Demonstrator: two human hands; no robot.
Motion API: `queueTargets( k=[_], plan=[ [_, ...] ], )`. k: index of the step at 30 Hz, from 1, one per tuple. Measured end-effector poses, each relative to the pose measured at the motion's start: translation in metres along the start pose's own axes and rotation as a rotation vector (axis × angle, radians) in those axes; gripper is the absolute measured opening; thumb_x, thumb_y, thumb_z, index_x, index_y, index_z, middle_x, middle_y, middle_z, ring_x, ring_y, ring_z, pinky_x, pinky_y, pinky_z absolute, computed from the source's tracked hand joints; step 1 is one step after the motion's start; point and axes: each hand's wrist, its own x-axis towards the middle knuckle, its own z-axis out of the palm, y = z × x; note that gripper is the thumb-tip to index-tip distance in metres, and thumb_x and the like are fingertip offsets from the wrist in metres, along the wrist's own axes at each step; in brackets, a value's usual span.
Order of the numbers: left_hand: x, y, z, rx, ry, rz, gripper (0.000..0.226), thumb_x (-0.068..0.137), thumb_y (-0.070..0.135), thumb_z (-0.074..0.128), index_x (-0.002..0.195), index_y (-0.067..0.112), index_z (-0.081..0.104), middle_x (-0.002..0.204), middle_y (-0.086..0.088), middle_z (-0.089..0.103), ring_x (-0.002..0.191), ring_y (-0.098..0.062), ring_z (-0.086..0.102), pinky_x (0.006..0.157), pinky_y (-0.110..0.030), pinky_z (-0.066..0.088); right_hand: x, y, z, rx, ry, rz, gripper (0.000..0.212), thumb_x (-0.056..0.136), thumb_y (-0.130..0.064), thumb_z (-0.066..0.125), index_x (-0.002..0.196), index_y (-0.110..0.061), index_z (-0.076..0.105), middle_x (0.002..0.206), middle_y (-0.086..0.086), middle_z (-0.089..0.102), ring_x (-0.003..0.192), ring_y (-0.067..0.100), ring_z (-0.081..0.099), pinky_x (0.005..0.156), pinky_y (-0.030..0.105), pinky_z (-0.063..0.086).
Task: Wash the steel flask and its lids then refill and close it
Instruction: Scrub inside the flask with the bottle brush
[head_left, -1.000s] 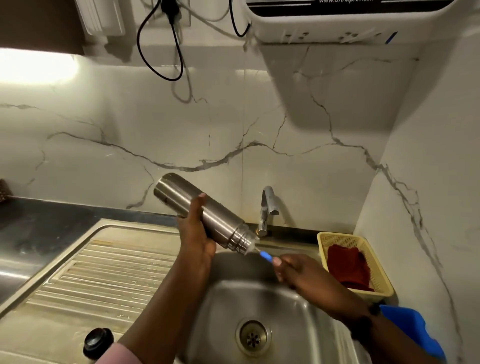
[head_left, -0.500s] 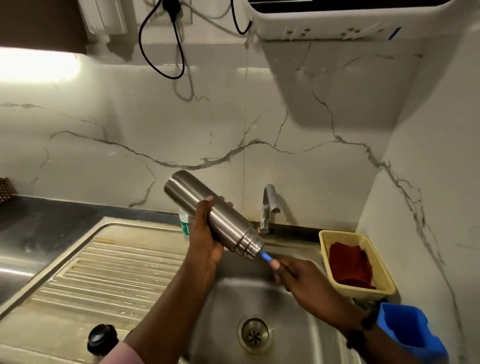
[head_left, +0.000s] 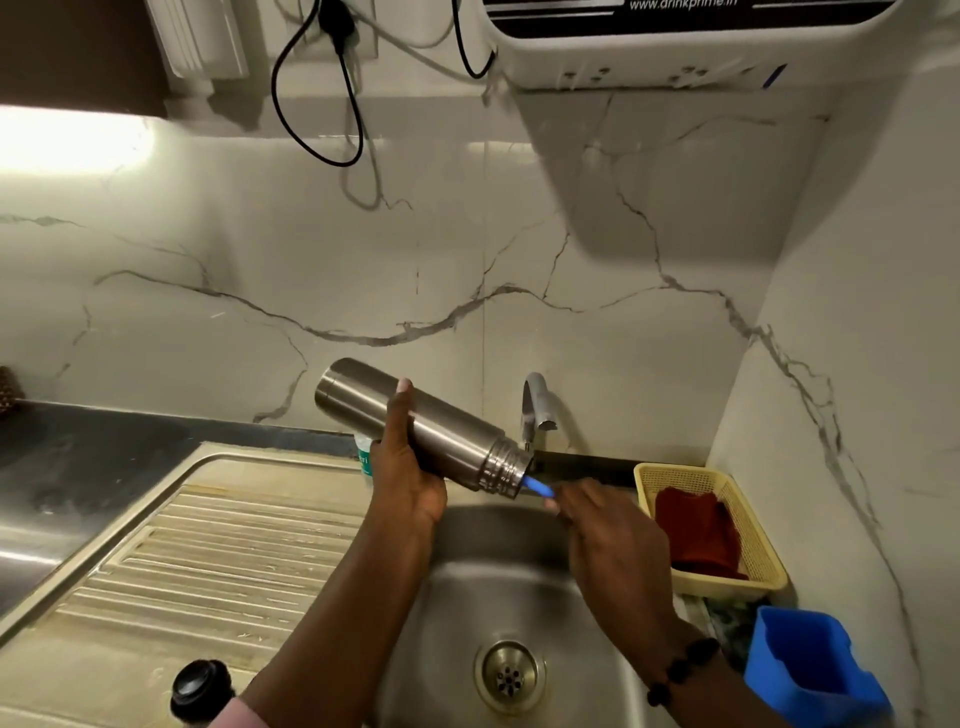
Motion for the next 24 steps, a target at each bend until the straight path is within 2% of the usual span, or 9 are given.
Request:
queueTargets(
  k=[1, 2, 4, 5, 10, 14, 16, 19, 24],
  plan=[
    [0.000, 0.005, 0.001, 0.017, 0.000, 0.013, 0.072, 0.072, 0.038, 0.080, 0.133, 0.012, 0.050, 0.126, -0.017, 0.064, 0.114, -0.035, 0.065, 0.100, -0.055, 0.051, -0.005, -0.001, -0.002, 0.091, -0.039, 0.011, 0.012, 0.087, -0.019, 0.069, 0.098, -0.023, 0.073, 0.084, -0.003, 0.072, 0.070, 0.014, 0.066, 0.060, 0.029, 0.054],
    [0.004, 0.013, -0.001, 0.032, -0.014, 0.044, 0.078, 0.068, 0.040, 0.082, 0.133, 0.011, 0.050, 0.122, -0.015, 0.066, 0.109, -0.032, 0.067, 0.096, -0.053, 0.054, -0.008, 0.003, -0.005, 0.230, -0.121, 0.084, 0.014, 0.095, -0.034, 0.056, 0.095, -0.031, 0.070, 0.082, -0.005, 0.072, 0.071, 0.011, 0.066, 0.065, 0.031, 0.054],
    [0.009, 0.029, -0.007, 0.058, -0.043, 0.112, 0.076, 0.073, 0.039, 0.078, 0.137, 0.010, 0.049, 0.111, -0.012, 0.067, 0.100, -0.027, 0.070, 0.089, -0.049, 0.058, -0.012, 0.023, -0.008, 0.458, -0.326, 0.187, 0.042, 0.098, -0.059, 0.031, 0.084, -0.034, 0.063, 0.074, -0.008, 0.067, 0.069, 0.007, 0.062, 0.067, 0.033, 0.051],
    [0.007, 0.032, -0.010, 0.060, -0.055, 0.123, 0.073, 0.076, 0.038, 0.076, 0.138, 0.010, 0.049, 0.108, -0.011, 0.068, 0.097, -0.026, 0.070, 0.088, -0.047, 0.059, -0.010, 0.031, -0.012, 0.462, -0.363, 0.168, 0.048, 0.096, -0.063, 0.026, 0.081, -0.033, 0.059, 0.070, -0.008, 0.064, 0.068, 0.007, 0.061, 0.065, 0.031, 0.049],
    [-0.005, 0.010, -0.004, 0.073, -0.081, 0.031, 0.057, 0.078, 0.037, 0.071, 0.125, 0.009, 0.057, 0.100, -0.010, 0.071, 0.093, -0.026, 0.070, 0.098, -0.051, 0.053, 0.011, 0.010, -0.013, 0.521, -0.422, 0.086, 0.037, 0.100, -0.048, 0.035, 0.072, -0.035, 0.054, 0.066, -0.011, 0.057, 0.065, 0.005, 0.056, 0.064, 0.027, 0.044],
    [0.009, 0.030, -0.012, 0.075, -0.148, 0.122, 0.066, 0.079, 0.037, 0.074, 0.134, 0.010, 0.052, 0.099, -0.006, 0.070, 0.092, -0.022, 0.071, 0.094, -0.048, 0.055, 0.002, 0.041, -0.020, 0.592, -0.531, 0.132, 0.040, 0.100, -0.045, 0.037, 0.069, -0.027, 0.055, 0.063, -0.009, 0.055, 0.060, 0.006, 0.051, 0.064, 0.032, 0.044],
    [0.006, 0.023, -0.017, 0.058, -0.151, 0.104, 0.075, 0.063, 0.039, 0.084, 0.126, 0.011, 0.057, 0.095, -0.005, 0.072, 0.089, -0.022, 0.072, 0.088, -0.044, 0.058, 0.001, 0.042, -0.017, 0.524, -0.526, 0.127, 0.041, 0.099, -0.049, 0.035, 0.070, -0.027, 0.055, 0.064, -0.010, 0.057, 0.061, 0.008, 0.054, 0.066, 0.035, 0.046],
    [-0.002, 0.004, -0.012, 0.058, -0.196, 0.008, 0.094, 0.035, 0.048, 0.095, 0.116, 0.011, 0.063, 0.094, -0.007, 0.072, 0.088, -0.023, 0.070, 0.086, -0.043, 0.057, 0.003, 0.015, -0.004, 0.555, -0.495, 0.153, 0.036, 0.100, -0.047, 0.038, 0.071, -0.033, 0.056, 0.065, -0.012, 0.059, 0.062, 0.003, 0.055, 0.063, 0.026, 0.044],
    [0.004, 0.003, -0.012, 0.041, -0.258, 0.040, 0.104, 0.033, 0.051, 0.097, 0.122, 0.014, 0.057, 0.100, -0.009, 0.070, 0.096, -0.026, 0.068, 0.097, -0.049, 0.052, 0.006, 0.014, -0.009, 0.706, -0.436, 0.181, 0.015, 0.095, -0.046, 0.054, 0.093, -0.031, 0.057, 0.078, -0.006, 0.063, 0.065, 0.003, 0.055, 0.061, 0.020, 0.042]
  ],
)
